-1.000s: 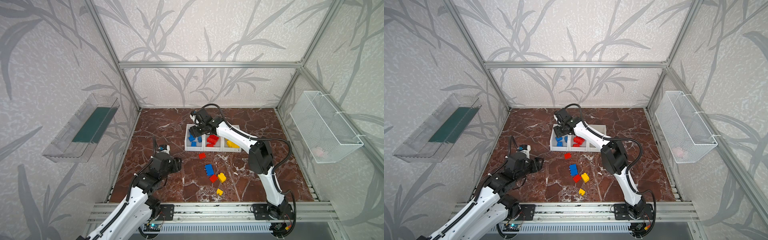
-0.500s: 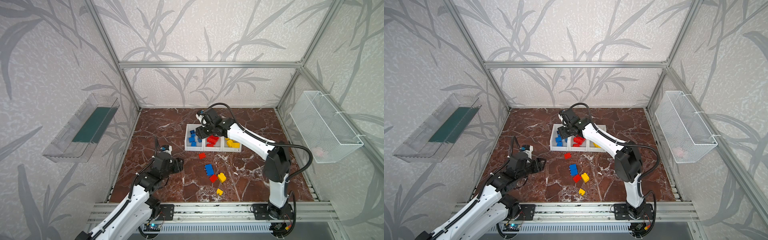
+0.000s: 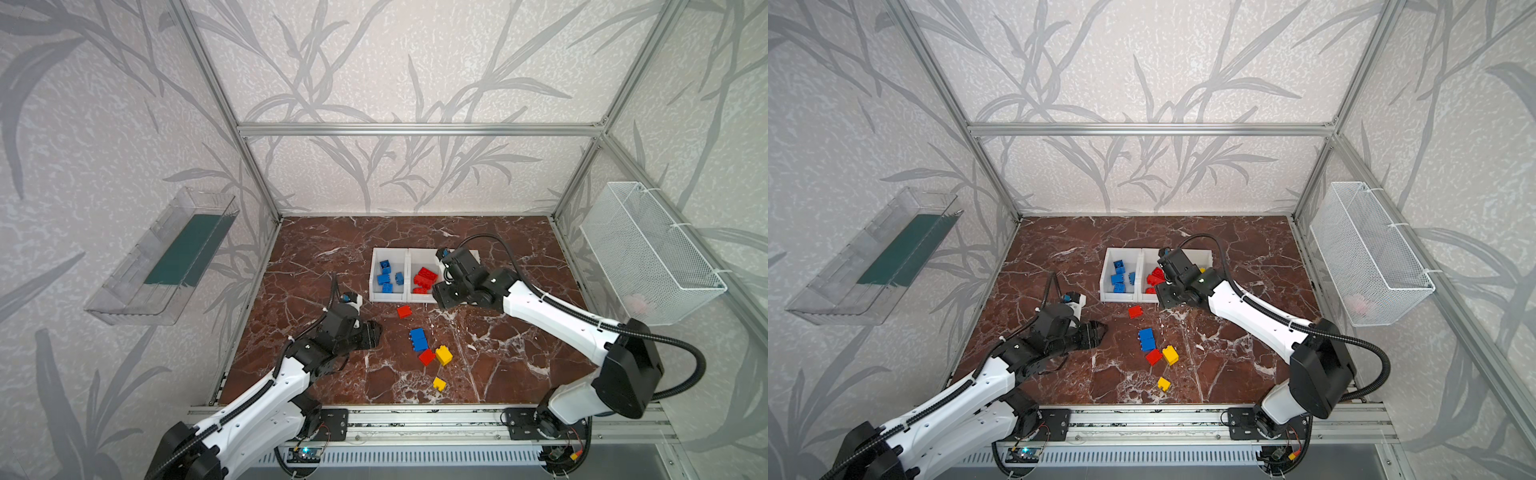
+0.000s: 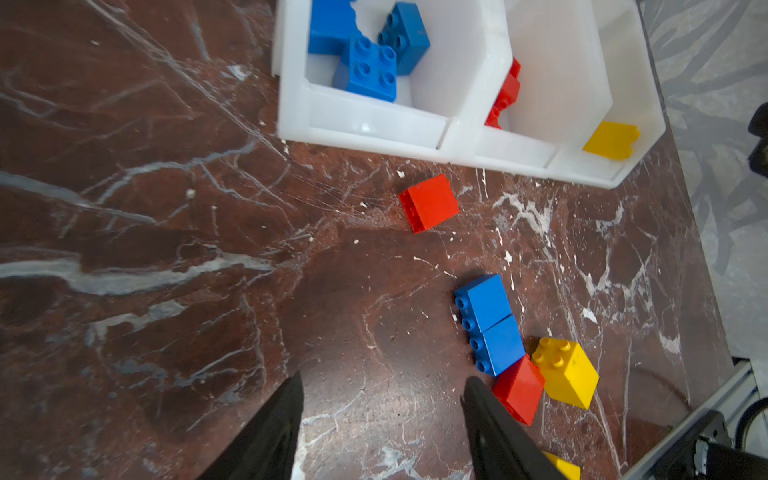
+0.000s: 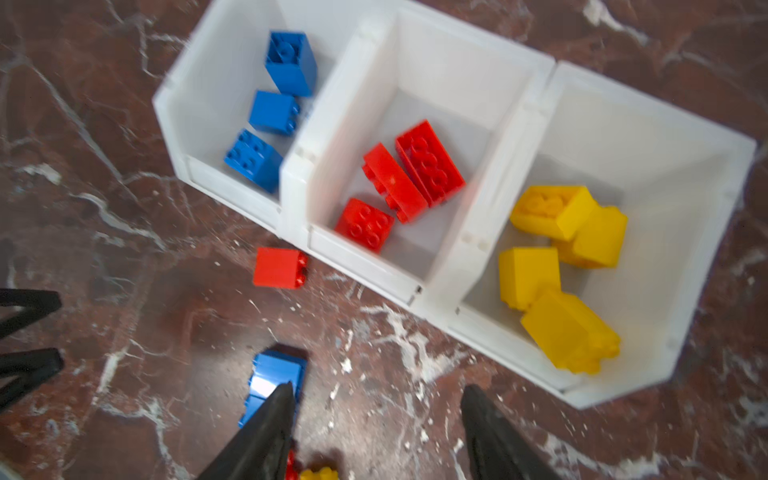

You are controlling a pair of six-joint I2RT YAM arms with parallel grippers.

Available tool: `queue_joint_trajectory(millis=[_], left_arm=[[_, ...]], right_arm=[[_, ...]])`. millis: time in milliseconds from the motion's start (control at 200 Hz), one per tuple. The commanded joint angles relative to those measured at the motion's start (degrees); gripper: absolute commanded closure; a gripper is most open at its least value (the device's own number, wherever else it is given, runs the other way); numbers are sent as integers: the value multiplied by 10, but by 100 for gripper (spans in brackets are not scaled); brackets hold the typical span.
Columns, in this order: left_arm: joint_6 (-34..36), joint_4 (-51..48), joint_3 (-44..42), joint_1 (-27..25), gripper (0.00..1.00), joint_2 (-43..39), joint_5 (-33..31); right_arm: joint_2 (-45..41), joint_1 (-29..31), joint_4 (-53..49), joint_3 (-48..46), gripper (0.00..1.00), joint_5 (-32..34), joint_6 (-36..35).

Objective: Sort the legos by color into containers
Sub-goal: 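Lower the left gripper onto a yellow brick and grasp it while the right arm withdraws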

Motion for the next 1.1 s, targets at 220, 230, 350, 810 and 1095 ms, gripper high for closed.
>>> queue_joint_trajectory(millis=[220,230,350,810,1095], left_arm=[[105,-7,103,-84,36,116,-3],[109,-8,106,-87,36,121,-2],[155,-17,149,-115,35,174,13],[267,-79,331,-220,34,410,63],[288,-104,392,-258,31,490,37]], right_arm=[[-209,-64,-15,-192,35,89,141],[-215,-67,-16,-195,35,89,143],[-271,-97,-47,-224,34,90,153],[-378,-133,-98,-276,33,89,177],[-394,-135,-103,-288,33,82,178]])
